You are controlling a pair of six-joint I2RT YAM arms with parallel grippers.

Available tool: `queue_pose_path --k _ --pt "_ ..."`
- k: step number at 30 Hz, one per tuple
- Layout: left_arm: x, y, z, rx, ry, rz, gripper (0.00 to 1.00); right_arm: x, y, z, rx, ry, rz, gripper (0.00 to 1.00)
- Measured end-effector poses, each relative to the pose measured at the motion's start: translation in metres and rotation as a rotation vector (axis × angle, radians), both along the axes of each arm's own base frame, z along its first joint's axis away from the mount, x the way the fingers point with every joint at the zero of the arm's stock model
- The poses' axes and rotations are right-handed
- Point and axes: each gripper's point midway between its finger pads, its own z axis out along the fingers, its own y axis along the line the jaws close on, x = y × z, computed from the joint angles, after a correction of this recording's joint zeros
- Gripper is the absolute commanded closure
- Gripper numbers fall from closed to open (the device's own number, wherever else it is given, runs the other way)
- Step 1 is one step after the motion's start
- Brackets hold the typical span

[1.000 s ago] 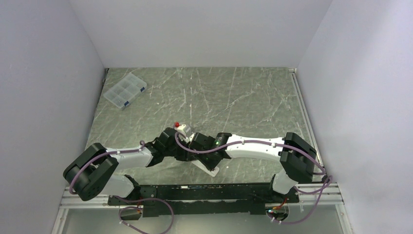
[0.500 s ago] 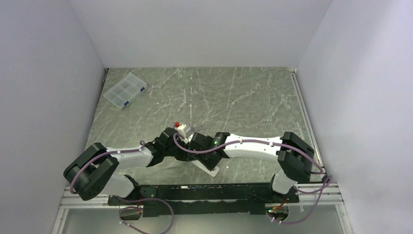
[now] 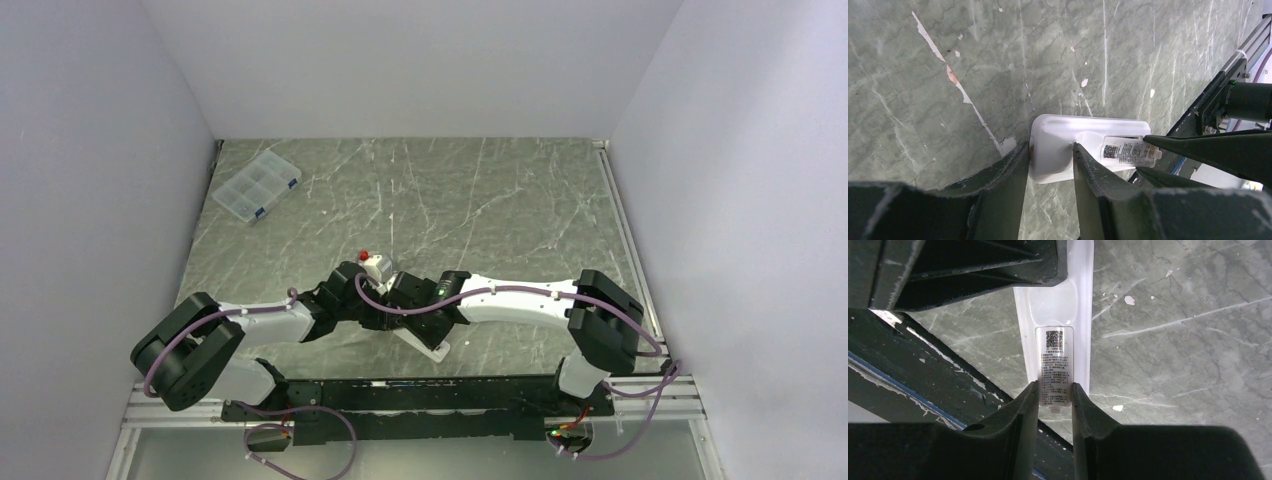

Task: Load the batteries into the remote control
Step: Load the battery cover into the remote control.

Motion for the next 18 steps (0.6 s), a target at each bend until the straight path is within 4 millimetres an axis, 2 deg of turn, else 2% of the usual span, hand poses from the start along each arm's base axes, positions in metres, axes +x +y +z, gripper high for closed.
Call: queue_pose_path --k 18 --pt "0.0017 -0.0012 -0.0005 -0.005 -0.003 0.001 0.57 0.0003 -0.0001 -0.0001 -0.001 -0.001 -0.001 0.72"
